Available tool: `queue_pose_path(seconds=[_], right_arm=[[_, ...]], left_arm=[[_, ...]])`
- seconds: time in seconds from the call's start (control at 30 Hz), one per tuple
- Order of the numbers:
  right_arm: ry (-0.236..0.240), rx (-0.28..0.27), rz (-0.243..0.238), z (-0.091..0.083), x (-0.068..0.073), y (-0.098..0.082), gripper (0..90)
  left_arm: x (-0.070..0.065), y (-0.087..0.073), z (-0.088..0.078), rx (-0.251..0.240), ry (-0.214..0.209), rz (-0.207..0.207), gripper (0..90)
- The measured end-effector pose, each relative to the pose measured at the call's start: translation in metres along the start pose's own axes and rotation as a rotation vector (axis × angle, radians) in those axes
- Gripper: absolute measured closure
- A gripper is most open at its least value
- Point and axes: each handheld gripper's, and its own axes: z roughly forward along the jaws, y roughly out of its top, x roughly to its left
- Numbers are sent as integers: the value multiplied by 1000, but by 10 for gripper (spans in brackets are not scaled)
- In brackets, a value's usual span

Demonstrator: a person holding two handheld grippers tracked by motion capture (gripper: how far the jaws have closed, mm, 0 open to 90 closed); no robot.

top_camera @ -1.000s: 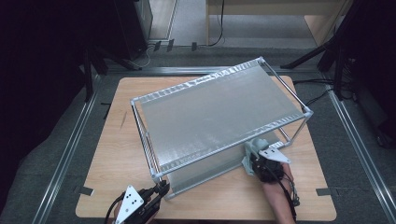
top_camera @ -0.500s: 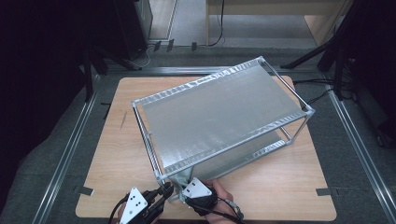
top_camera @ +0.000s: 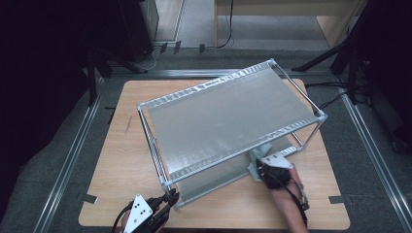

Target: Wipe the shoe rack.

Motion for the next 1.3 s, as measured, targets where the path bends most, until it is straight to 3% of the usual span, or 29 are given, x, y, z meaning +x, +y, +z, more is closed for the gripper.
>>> queue_pose_path(seconds=[0.17, 0.3, 0.5, 0.6, 0.73, 0.87, 0.97, 1.13, 1.3], right_arm=[[-143, 0, 105, -3, -51, -7, 772], [-174, -14, 185, -20, -74, -10, 772], [-193, -132, 236, -73, -87, -2, 771], [-217, -219, 225, -100, -89, 5, 771], [-234, -295, 201, -132, -88, 18, 773], [-234, -390, 195, -154, -89, 47, 773], [-212, -434, 172, -148, -90, 72, 772], [-163, -352, 179, -116, -92, 91, 769], [-123, -358, 181, -108, -78, 97, 771]], left_arm=[[9, 0, -4, 0, 30, -20, 802], [11, -1, -4, -2, 43, -21, 801], [10, 0, -4, -3, 50, -19, 802], [10, 0, -4, -1, 52, -18, 802], [10, 0, -4, 0, 53, -16, 802], [10, 0, -4, 0, 51, -12, 803], [10, 0, -4, 3, 54, -9, 803], [10, 0, -4, 1, 47, -17, 804], [10, -1, -4, 0, 25, -26, 803]])
